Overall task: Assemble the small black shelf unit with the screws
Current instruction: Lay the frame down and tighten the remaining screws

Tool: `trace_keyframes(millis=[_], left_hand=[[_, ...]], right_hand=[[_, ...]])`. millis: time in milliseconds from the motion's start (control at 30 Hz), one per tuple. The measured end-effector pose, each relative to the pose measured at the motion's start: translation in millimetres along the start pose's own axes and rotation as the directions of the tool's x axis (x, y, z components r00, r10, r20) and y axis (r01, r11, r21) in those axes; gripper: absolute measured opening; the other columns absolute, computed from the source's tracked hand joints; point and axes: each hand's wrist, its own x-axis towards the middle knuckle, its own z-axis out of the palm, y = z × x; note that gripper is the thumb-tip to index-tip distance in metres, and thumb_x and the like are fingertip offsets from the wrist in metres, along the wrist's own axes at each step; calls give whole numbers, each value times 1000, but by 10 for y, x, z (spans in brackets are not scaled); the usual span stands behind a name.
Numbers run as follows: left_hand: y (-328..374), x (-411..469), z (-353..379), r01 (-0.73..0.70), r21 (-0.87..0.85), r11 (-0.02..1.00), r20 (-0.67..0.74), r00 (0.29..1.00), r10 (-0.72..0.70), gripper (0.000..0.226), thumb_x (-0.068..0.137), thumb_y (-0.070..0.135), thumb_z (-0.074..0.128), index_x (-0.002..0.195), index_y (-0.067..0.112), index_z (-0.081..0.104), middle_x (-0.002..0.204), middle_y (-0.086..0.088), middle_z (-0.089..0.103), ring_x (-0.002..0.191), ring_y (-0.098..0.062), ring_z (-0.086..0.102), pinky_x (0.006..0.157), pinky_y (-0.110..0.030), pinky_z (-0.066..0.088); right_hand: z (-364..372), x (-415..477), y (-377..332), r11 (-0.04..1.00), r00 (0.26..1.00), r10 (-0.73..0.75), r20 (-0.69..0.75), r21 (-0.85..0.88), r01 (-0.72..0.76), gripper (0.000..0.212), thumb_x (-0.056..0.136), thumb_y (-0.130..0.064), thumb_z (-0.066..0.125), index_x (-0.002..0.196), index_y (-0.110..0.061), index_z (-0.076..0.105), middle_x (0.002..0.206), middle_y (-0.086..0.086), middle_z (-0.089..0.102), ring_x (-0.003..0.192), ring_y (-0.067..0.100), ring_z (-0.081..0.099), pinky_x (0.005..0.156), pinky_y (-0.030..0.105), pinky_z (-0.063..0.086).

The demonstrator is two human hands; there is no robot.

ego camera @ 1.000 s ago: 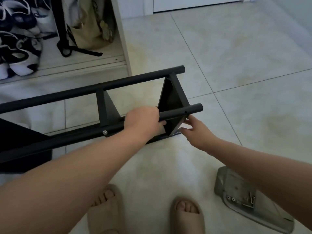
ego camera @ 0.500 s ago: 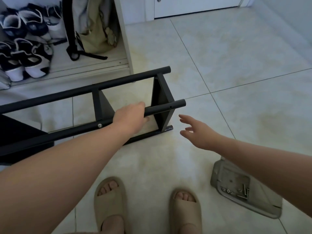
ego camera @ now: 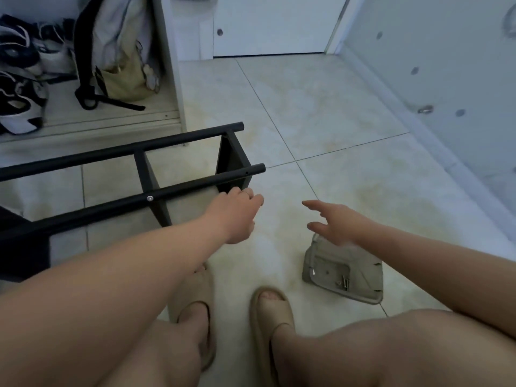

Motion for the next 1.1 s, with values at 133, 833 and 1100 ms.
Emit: trace_keyframes(millis=[133,833,1100], left_hand=[[302,147,192,-161,59,985,92,984,155,45,98,30,48,141,21,37,144,-5,42,126,-29,45,97,-41,45],[1323,1144,1940,-626,70,777,226,768,599,38,91,50,55,124,29,59,163,-4,26,152,-31,9,116,-50,17],[1272,1155,2015,-619,116,777,119,785,608,26,95,45,58,109,25,66,147,-6,51,151,-30,23,115,-55,23]], right_hand=[[184,-69,429,995,995,97,4,-3,-97,57,105,-34,50,158,-31,29,157,-2,44,141,24,45,111,35,36],[2148,737,2236,908,873,382,302,51,-415,36,93,-5,51,127,-13,60,124,15,66,110,33,63,83,33,49],[2325,920,2214,796,813,559,161,168,-581,28,95,-2,56,123,0,51,125,25,55,107,42,59,84,44,50]])
